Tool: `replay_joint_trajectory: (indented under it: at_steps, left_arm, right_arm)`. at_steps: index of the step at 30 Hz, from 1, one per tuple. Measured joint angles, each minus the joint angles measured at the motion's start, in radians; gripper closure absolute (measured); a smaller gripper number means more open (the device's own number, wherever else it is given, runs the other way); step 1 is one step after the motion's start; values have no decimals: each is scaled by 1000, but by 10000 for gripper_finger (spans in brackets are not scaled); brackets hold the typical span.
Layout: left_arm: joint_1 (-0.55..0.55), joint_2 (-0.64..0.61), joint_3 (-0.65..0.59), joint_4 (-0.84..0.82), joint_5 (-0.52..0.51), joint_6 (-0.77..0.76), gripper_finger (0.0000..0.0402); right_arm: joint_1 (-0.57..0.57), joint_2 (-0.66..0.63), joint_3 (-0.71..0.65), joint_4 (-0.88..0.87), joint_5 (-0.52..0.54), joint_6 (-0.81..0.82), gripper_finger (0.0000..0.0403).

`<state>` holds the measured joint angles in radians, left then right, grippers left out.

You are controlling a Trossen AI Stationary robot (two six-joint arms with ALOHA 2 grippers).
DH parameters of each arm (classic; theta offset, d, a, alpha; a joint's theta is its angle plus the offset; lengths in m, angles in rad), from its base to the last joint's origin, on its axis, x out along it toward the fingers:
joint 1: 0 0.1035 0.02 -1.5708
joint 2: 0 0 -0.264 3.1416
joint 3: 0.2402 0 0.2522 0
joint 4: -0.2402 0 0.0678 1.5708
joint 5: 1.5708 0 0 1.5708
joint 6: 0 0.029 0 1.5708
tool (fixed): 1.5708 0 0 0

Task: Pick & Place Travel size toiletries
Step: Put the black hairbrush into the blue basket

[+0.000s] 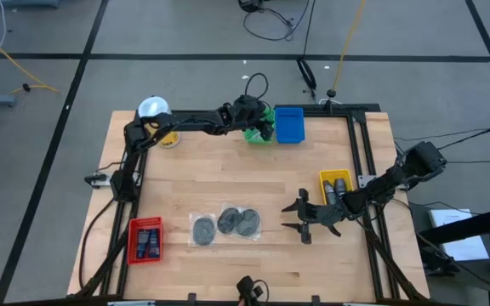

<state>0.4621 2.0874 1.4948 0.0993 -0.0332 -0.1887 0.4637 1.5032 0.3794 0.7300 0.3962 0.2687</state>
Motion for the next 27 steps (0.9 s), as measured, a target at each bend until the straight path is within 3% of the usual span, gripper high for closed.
replay_joint_trajectory:
  at_steps: [6,12,15,18,21,27]
  left_arm:
    - [-8,-162,-1,-262,-7,91,141]
    - [-132,-375,-1,-590,-138,228,153]
    - [-224,-469,-62,-648,-198,231,164]
    - [-324,-546,-193,-612,-204,213,174]
    - [-432,-615,-367,-471,-210,148,183]
    - [-631,-618,-732,47,-206,69,197]
  right_arm:
    - [0,0,0,-2,0,0,188]
    - [0,0,0,-3,0,-48,188]
    - [0,0,0,-2,0,-100,188]
    - [2,0,0,-2,0,-178,188]
    - [2,0,0,2,0,-211,188]
    - [-34,17,31,1,-4,-224,183]
